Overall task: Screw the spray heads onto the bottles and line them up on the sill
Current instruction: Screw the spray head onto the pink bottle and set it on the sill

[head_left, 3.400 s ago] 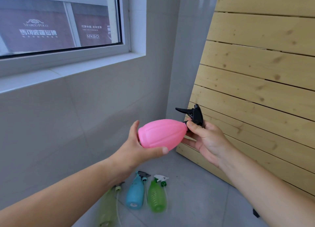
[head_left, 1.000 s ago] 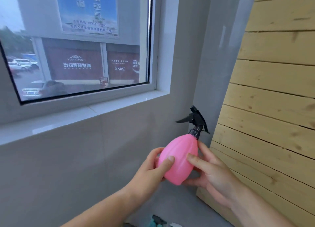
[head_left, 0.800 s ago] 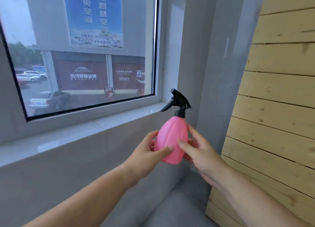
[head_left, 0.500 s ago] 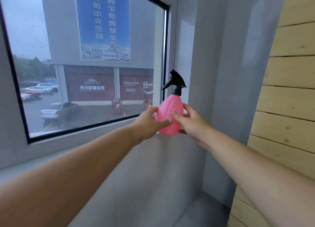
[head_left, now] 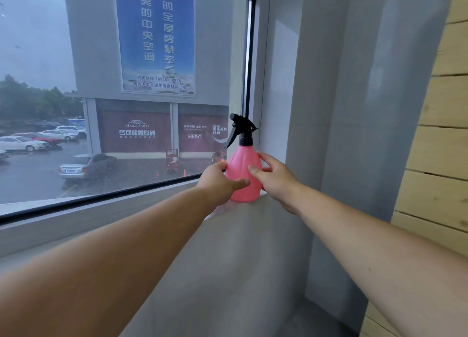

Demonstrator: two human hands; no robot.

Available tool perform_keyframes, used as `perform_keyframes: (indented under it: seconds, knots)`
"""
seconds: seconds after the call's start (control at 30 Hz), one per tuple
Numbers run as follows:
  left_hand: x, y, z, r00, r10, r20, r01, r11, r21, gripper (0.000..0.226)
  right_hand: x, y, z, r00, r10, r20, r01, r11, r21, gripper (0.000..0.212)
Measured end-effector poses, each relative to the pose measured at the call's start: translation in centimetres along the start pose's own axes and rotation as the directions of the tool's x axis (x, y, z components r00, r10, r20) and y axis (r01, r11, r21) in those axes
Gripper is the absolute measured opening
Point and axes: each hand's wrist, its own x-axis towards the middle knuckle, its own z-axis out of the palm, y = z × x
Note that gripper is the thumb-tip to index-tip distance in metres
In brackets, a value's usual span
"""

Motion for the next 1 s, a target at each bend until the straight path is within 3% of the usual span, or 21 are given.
perform_keyframes:
  seconds: [0.53, 0.77, 1.0]
  knots:
    - [2.1, -1.1, 1.3, 0.997, -0.018, -0.071, 0.020, 0.999, 0.027, 0.070, 1.3, 1.6, 0.7, 0.998, 0.000, -0.061, -0.001, 1.000, -0.014, 0.051]
    - [-0.3, 0.3, 0.2, 0.995, -0.038, -0.088, 0.046, 0.995, 0.091, 0.095, 0.0, 2.2, -0.4, 0.993, 0.031, -0.115, -0.036, 0.998, -0.043, 0.064]
    - [-7.8, 1.1, 0.4, 0.997, 0.010, -0.075, -0.009, 1.000, 0.008, 0.084, -8.1, 5.4, -3.3, 0.982, 0.084, -0.172, -0.090, 0.996, -0.028, 0.038]
